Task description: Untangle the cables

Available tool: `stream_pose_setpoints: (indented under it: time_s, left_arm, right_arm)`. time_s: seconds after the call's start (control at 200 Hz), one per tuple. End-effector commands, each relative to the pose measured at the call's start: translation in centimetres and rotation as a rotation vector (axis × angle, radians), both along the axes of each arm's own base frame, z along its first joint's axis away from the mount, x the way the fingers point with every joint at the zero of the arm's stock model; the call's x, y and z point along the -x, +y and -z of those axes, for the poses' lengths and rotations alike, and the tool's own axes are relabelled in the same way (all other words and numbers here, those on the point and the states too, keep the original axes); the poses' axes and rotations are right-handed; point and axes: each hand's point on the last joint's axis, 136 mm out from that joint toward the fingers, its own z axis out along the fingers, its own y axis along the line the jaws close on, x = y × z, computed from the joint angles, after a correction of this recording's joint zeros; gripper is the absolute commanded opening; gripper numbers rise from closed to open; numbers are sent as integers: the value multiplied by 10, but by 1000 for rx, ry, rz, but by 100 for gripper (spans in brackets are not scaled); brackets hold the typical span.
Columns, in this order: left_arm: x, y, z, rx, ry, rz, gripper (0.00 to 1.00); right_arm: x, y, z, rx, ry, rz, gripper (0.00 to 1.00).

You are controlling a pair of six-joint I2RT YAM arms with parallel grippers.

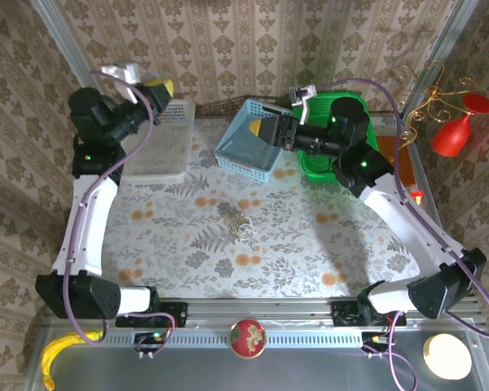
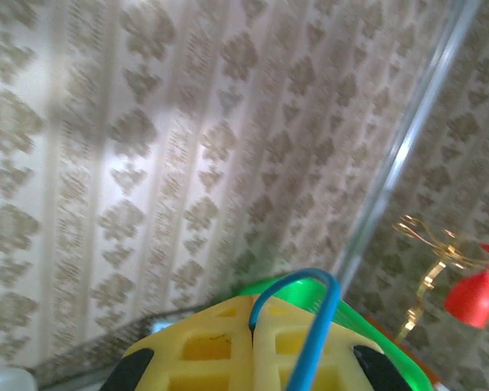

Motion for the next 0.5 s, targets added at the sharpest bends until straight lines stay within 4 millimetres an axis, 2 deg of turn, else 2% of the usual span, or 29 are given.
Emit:
stream_pose_setpoints:
  time_s: [0.0,0.115,0.225,0.335,0.495]
  left_arm:
    - [-25,28,-4,21,9,-53,0]
    - [-50,57,5,24,40,-110,0]
    - [-72,81,28,6,84,-165,0]
    - [-92,100,63,-14,151,-212,0]
    - [-112,105,126,-40,267,-228,2]
  right_arm:
    - [1,-11,21,65,3,57,63]
    - [6,-19,50,123,38,80,63]
    - [10,-25,82,172,84,97,63]
    - [13,-30,112,221,124,116,63]
    - [14,-34,152,279,178,128,63]
